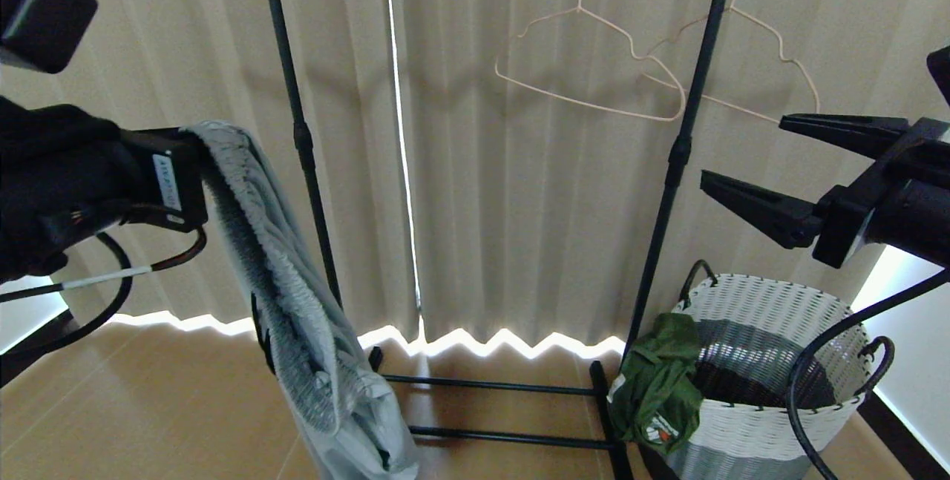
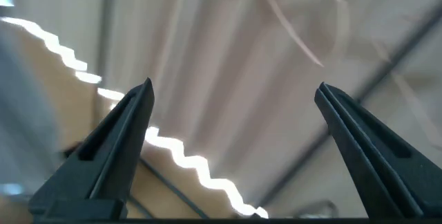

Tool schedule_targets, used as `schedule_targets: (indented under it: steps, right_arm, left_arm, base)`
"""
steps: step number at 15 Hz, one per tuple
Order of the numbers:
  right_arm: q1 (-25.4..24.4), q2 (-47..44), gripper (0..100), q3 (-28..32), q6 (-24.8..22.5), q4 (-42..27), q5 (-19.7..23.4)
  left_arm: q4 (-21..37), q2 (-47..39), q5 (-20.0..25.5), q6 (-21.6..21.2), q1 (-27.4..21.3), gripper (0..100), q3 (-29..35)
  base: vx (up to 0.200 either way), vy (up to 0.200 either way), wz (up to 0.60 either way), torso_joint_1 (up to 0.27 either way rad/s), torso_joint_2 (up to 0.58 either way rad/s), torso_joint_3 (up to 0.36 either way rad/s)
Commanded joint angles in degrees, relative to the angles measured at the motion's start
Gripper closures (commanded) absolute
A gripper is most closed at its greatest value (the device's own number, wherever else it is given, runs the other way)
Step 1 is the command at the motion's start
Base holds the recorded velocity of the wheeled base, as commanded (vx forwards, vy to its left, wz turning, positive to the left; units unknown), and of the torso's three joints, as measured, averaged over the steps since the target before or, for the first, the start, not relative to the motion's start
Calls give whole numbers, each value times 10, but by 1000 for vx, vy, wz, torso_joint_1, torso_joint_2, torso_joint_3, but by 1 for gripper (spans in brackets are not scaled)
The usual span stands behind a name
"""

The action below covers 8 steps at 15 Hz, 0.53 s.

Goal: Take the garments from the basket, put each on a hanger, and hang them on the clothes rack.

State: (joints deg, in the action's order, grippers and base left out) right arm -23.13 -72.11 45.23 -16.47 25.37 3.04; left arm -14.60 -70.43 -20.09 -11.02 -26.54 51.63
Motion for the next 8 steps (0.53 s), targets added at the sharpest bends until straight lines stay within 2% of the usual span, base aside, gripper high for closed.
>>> schedule_targets:
  steps: [1, 4, 6, 8]
  right_arm:
    - [39, 6, 0, -6, -17, 5, -16]
    - [58, 6, 0, -27, -26, 6, -45]
    - [60, 7, 0, -37, -25, 13, -50]
    - [63, 6, 0, -65, -27, 57, -51]
  left_arm:
    - [0, 69, 6, 0, 31, 100, -52]
    - [0, 103, 8, 2, 32, 100, -95]
    - [-1, 107, 8, 2, 32, 100, -107]
    - [-2, 105, 8, 4, 32, 100, -106]
  base:
    - [0, 0, 0, 0, 0, 0]
    - [0, 0, 0, 0, 0, 0]
    - [0, 0, 0, 0, 0, 0]
    - [0, 0, 0, 0, 0, 0]
